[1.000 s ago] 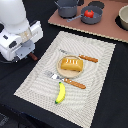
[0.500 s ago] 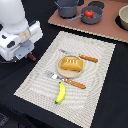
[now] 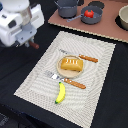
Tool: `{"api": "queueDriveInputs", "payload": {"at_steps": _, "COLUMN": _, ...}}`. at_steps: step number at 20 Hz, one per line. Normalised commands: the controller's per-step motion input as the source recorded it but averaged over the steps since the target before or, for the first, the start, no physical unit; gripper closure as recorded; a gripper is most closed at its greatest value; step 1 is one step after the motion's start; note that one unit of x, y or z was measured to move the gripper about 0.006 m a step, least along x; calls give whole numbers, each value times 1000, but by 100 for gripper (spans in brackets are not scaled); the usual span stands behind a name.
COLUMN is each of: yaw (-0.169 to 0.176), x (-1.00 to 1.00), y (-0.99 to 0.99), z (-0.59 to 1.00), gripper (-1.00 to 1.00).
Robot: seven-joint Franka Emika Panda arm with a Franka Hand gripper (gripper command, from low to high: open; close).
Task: Interact with the objects in diverse but meaningful ways.
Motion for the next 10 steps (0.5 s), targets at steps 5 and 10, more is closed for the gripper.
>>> {"api": "queueDriveInputs", "payload": {"at_steps": 5, "yaw": 0, "x": 699, "y": 603, "z": 828, "gripper": 100}}
{"api": "queueDriveInputs", "payload": {"at_steps": 10, "yaw": 0, "x": 674, "y": 541, "z": 701, "gripper": 100}}
